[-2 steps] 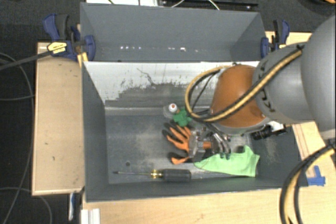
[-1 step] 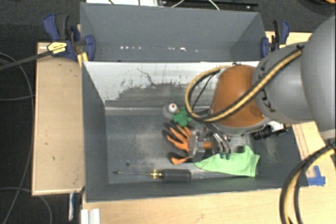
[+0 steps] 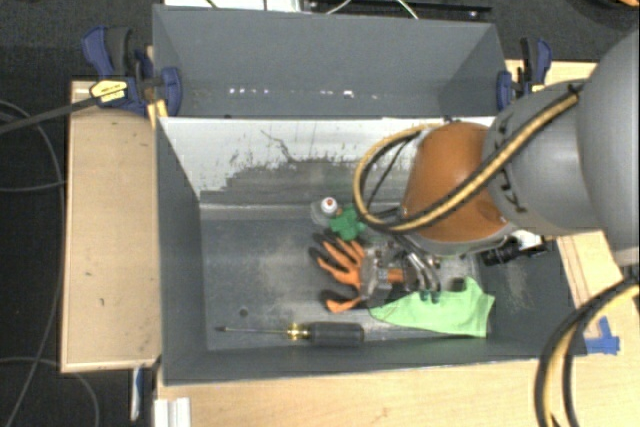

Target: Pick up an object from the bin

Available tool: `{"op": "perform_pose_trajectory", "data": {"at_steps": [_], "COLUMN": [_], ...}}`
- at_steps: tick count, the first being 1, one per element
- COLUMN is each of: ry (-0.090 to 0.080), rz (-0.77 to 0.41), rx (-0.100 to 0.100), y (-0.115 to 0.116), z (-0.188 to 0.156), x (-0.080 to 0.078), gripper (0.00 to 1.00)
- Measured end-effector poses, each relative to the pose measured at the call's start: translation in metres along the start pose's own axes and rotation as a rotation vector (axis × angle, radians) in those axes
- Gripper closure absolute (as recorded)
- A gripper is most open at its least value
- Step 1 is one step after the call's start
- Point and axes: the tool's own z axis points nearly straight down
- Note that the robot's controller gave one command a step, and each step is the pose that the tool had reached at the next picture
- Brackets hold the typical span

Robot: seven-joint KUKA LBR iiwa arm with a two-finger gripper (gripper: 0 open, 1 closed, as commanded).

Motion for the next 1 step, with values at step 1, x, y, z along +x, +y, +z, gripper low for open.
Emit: {"op": "perform_pose_trajectory", "data": {"at_steps": [1], "ry": [-0.002], "rz": [0.0], "rx": [-0.001], "y": [0.0001], "z": [-0.0052], "x": [-0.0003], "gripper": [1.0]}}
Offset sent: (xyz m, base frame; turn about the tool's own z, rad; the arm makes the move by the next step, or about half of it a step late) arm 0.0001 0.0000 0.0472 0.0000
